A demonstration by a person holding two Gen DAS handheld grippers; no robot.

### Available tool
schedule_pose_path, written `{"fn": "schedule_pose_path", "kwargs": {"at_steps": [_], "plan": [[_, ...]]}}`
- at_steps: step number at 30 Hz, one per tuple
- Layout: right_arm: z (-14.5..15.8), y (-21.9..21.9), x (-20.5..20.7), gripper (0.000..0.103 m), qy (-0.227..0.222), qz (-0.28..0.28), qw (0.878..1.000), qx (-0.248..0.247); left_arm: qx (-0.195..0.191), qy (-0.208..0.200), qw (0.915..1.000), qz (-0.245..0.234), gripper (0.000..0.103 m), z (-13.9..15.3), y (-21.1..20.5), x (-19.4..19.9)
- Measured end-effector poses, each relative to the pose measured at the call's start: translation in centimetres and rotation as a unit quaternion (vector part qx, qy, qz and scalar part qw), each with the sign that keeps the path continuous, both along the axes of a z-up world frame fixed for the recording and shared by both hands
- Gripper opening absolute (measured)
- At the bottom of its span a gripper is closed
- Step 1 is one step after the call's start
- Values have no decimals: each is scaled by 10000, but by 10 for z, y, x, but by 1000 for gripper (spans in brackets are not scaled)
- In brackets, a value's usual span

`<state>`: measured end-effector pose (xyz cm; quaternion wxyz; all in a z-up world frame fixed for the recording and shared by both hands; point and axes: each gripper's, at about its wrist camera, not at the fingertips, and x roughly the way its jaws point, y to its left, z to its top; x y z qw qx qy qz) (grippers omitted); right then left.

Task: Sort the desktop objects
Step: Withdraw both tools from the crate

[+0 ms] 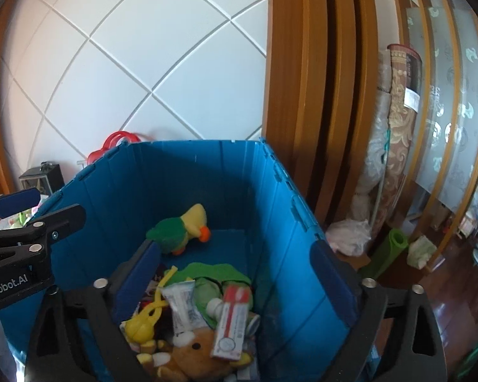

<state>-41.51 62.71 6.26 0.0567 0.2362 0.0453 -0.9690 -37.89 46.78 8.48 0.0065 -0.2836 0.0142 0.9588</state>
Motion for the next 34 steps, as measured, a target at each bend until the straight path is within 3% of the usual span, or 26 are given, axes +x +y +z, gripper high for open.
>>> {"fn": "schedule_pose_path", "kwargs": {"at_steps": [3, 8, 14, 18, 27, 34], "plan": [[2, -3, 5, 103, 185, -73, 9997, 120, -25, -50, 9999, 152, 74, -1, -5, 3], [1, -3, 6, 103, 150, -37, 9999, 7, 175, 12, 9997, 153, 74, 1, -18, 13], [2, -13, 21, 103, 71, 192, 9996, -173, 62, 49, 9995, 306, 74, 6, -32, 36], [7, -28, 44, 103, 29, 311, 9992, -239, 278, 56, 9996, 82, 74, 10, -48, 55], [13, -70, 91, 103, 98, 32, 9997, -240, 22, 168, 9998, 44, 77, 10, -93, 106], [11, -94, 118, 103, 14, -275, 9992, -283, 65, 236, 9997, 20, 77, 8, -131, 135]]}}
